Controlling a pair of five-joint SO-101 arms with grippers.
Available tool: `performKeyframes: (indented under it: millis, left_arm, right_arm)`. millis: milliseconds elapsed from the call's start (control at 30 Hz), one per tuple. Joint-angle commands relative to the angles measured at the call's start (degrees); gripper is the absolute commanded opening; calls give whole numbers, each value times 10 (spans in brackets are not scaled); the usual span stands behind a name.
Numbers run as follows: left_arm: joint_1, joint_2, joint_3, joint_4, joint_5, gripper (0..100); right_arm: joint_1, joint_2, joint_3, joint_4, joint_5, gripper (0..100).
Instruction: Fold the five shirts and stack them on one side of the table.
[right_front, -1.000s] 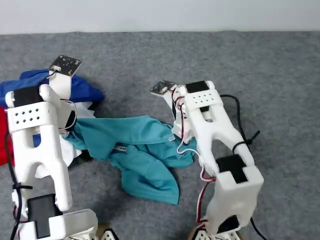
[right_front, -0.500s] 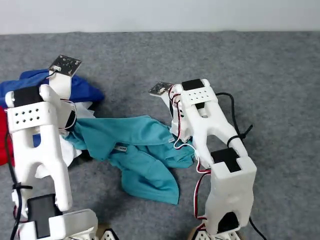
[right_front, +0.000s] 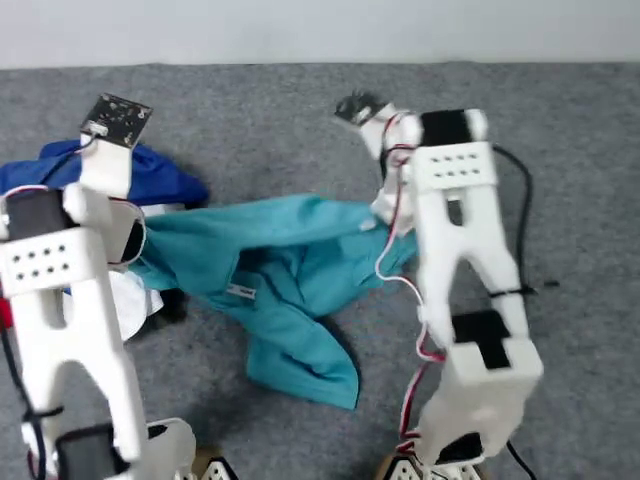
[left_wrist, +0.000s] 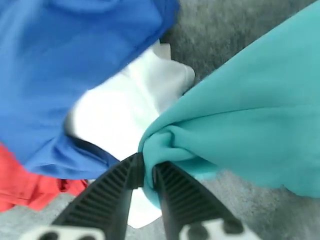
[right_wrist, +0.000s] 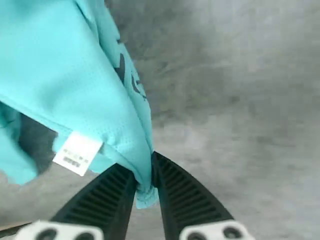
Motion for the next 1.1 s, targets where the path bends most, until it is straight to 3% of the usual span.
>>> performKeyframes:
  millis: [0, 267, 667, 867, 1067]
  left_arm:
    - [-2, -64, -22, 3, 7, 6]
    - [2, -87, -154, 2, 8, 6]
    - [165, -87, -355, -9, 5, 6]
    - [168, -87, -415, -80, 4, 6]
    - [168, -91, -501, -64, 2, 6]
  right_arm:
    - [28, -107, -62, 21, 19, 9]
    - [66, -175, -183, 19, 18, 9]
    - [86, -179, -429, 19, 20, 11]
    - [112, -180, -531, 19, 51, 11]
    - [182, -181, -631, 21, 51, 11]
